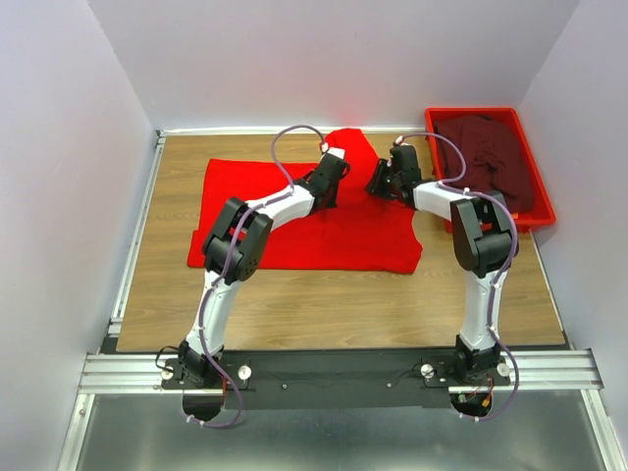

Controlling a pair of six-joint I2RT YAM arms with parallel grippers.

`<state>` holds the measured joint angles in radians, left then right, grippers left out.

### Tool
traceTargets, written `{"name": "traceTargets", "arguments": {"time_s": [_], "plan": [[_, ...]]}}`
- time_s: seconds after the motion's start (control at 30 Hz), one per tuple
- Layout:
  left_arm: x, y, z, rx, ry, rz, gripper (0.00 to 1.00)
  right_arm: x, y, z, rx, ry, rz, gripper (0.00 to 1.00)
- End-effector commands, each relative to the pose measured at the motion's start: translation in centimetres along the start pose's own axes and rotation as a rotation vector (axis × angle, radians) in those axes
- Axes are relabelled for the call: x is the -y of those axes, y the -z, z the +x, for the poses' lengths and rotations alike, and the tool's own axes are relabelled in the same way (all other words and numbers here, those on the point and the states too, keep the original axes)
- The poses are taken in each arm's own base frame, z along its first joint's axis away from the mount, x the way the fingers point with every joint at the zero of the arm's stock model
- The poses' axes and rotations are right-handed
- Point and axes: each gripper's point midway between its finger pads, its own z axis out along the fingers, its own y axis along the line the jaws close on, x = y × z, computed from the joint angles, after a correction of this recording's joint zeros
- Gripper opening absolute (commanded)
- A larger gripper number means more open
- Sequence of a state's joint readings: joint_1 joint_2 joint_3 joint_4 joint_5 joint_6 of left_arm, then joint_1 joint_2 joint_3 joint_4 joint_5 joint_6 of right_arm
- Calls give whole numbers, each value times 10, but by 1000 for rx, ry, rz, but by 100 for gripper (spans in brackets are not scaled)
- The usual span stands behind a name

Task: Fold and stack the t-shirts
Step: Fold the tshirt

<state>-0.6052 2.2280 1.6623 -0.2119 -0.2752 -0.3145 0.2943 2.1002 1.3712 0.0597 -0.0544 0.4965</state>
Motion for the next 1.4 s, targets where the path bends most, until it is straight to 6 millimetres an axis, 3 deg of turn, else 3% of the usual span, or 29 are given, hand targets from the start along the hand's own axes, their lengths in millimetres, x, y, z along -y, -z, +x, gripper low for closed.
{"name": "traceTargets", "arguments": {"time_s": [0.0,0.13,0.27,0.47,0.63,0.93,1.3,1.37], "plan": [[3,-4,-7,9,8,18,34,-1,-10,7,-28,-4,-8,45],[2,-4,-10,14,15,19,27,-2,-12,9,-37,-6,-15,41],[2,1,-17,37,20,24,23,-5,-13,8,-39,-5,-28,29],[1,10,-26,84,33,29,7,-17,-10,-4,-20,3,-66,15],[-3,19,-33,121,45,25,7,-27,-4,-12,-10,15,-103,10],[-7,31,-40,174,74,23,7,-36,3,-23,27,52,-151,9],[-10,23,-23,146,87,11,8,-35,15,-34,120,71,-156,9],[-10,23,-22,143,87,12,13,-34,15,-36,129,77,-150,13]]}}
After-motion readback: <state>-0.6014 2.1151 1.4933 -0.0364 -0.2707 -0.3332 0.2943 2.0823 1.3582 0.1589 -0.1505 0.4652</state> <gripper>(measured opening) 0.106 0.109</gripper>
